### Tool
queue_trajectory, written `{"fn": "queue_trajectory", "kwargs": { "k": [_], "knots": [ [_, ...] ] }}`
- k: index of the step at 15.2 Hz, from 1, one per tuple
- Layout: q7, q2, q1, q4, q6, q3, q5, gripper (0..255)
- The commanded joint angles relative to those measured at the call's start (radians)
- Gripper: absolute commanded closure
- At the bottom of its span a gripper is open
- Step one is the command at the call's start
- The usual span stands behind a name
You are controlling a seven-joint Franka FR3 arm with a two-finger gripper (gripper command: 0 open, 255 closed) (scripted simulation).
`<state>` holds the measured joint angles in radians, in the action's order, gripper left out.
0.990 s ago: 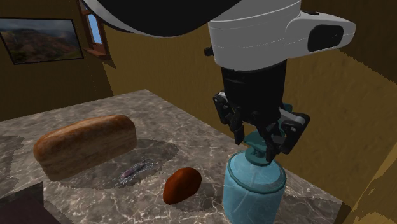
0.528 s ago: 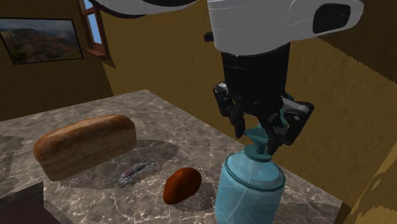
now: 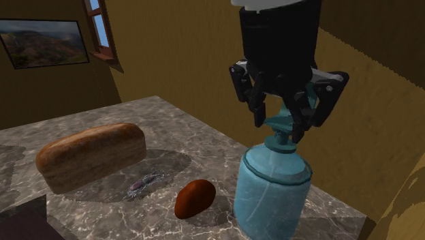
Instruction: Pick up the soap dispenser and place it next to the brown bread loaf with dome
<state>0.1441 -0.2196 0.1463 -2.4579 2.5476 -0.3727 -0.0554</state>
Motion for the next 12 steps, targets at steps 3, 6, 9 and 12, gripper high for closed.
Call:
{"fn": "queue_trajectory", "kwargs": {
  "k": [3, 6, 9, 12],
  "knots": [
    [-0.012, -0.032, 0.004, 0.031, -0.06, 0.008, -0.013, 255],
    [-0.019, -0.052, 0.007, 0.054, -0.104, 0.014, -0.02, 255],
    [-0.024, -0.071, 0.009, 0.08, -0.147, 0.02, -0.026, 255],
    [-0.029, -0.087, 0.01, 0.107, -0.19, 0.025, -0.03, 255]
  ]
}}
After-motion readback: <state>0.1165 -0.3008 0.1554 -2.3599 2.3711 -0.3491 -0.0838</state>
